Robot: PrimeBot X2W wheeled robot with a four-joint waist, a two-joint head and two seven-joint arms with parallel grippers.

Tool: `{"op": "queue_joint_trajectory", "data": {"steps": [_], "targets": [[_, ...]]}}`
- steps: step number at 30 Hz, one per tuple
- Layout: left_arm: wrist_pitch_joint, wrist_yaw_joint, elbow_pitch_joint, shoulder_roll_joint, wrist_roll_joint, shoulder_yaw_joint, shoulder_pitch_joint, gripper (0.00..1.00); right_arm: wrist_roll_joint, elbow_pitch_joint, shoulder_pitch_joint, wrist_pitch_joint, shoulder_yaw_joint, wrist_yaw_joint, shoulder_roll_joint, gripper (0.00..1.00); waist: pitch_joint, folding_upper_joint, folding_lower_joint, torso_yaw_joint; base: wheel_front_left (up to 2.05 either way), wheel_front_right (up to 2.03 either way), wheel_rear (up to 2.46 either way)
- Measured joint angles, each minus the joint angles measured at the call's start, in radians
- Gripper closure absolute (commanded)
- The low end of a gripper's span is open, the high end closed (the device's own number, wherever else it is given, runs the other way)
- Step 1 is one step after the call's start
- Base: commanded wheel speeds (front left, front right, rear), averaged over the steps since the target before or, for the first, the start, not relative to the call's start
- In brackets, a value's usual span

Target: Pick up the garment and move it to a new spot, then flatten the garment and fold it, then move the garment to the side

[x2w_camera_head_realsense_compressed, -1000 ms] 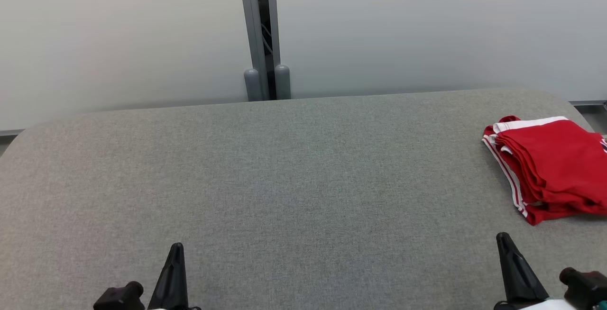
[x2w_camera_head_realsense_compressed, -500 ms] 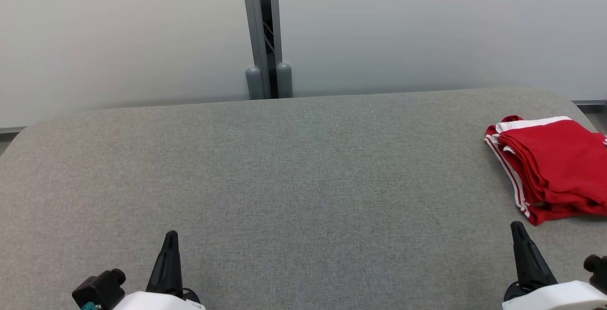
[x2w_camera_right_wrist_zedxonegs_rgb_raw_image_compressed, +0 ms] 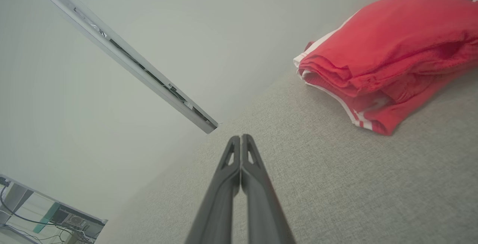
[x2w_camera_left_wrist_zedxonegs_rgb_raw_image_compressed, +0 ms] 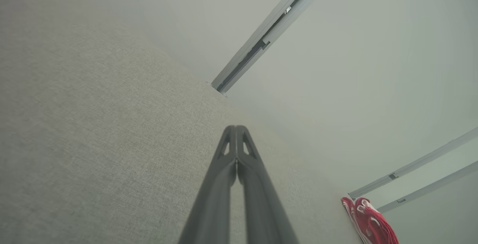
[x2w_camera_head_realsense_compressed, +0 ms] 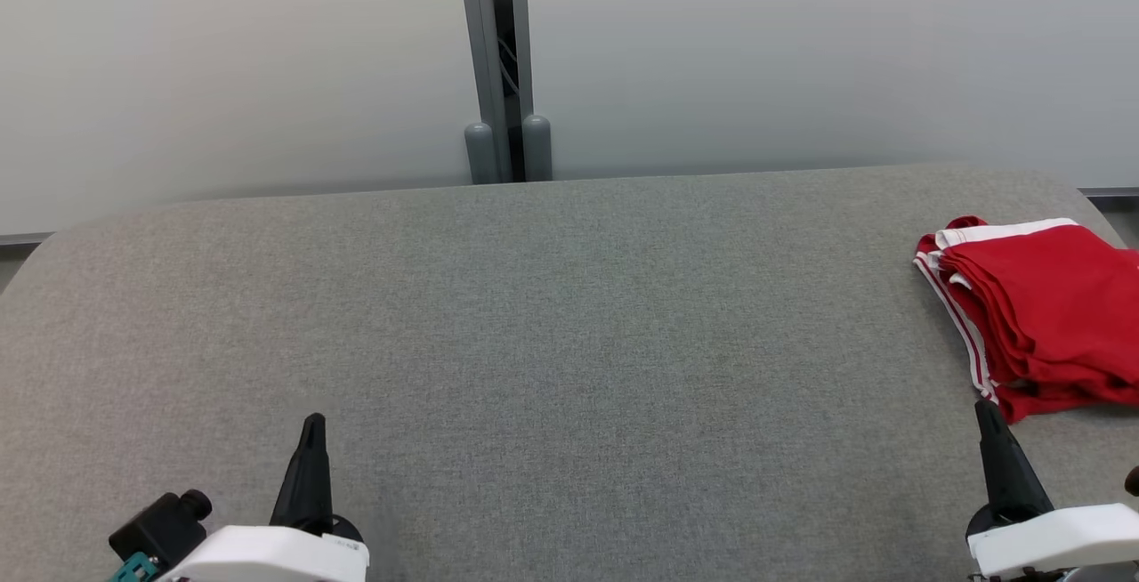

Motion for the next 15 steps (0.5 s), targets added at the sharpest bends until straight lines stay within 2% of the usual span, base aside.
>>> {"op": "queue_joint_trajectory", "data": {"steps": [15], "targets": [[0.033,-0.029,0.013,0.001,-0.192,0.018,-0.041,1.00,0.194,0.022,-0.040,0.068,-0.039,0.000,0.001,1.00,0.005,0.0000,-0.0001,0.006,0.00,0.00,0.00]]}}
